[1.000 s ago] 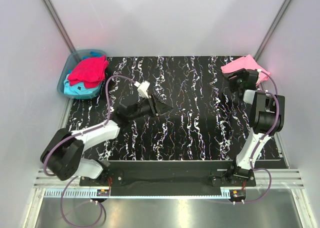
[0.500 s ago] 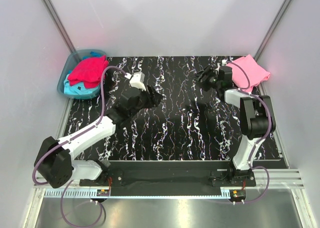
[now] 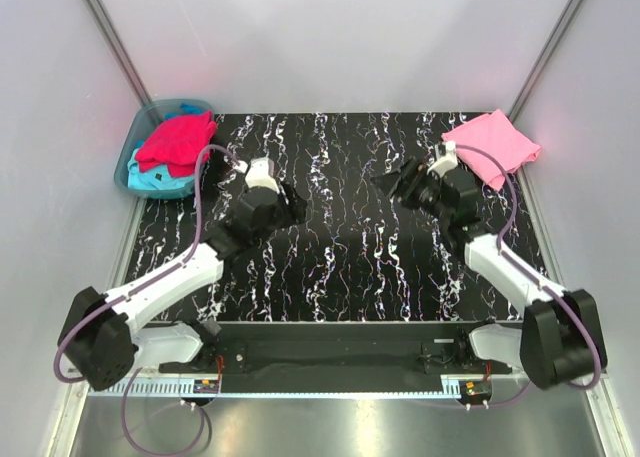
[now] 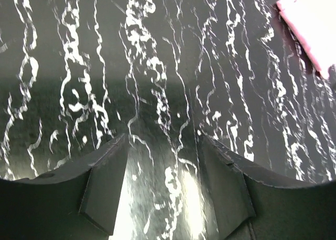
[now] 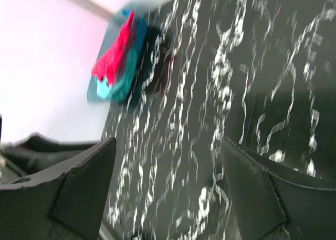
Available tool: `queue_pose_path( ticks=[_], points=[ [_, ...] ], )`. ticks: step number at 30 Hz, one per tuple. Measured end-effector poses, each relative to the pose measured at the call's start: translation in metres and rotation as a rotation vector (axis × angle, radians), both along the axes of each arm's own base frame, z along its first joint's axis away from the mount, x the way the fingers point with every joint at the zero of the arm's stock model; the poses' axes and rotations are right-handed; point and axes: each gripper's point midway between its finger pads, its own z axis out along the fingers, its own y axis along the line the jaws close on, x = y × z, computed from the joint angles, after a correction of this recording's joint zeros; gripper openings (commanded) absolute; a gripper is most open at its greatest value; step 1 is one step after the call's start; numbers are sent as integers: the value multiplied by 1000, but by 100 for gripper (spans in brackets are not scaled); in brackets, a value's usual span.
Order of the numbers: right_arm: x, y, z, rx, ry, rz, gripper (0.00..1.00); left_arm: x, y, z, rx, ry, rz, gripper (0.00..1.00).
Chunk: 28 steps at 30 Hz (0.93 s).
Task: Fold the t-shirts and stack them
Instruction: Reset both grippers
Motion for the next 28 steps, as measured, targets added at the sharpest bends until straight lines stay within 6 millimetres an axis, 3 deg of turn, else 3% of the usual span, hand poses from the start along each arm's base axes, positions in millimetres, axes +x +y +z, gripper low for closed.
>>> queue_pose_path(
  ticks=[3,6,10,19,28],
  points=[
    [-25,4,-14,-9,10,23,91,-16,1,-7,-12,10,-7,64],
    [-34,1,-31,-27,36,15,93,-29,4,-21,9,23,-13,64],
    [-36,-1,-43,-41,55,1,97,-35,9,-36,67,25,-10,64],
    [-32,1,-46,-45,32,-2,100,-30,16,-23,187,-131,-6,67],
    [-27,-6,-51,-67,41,-48,100,-28,15,-25,204,-170,-24,67]
  ],
)
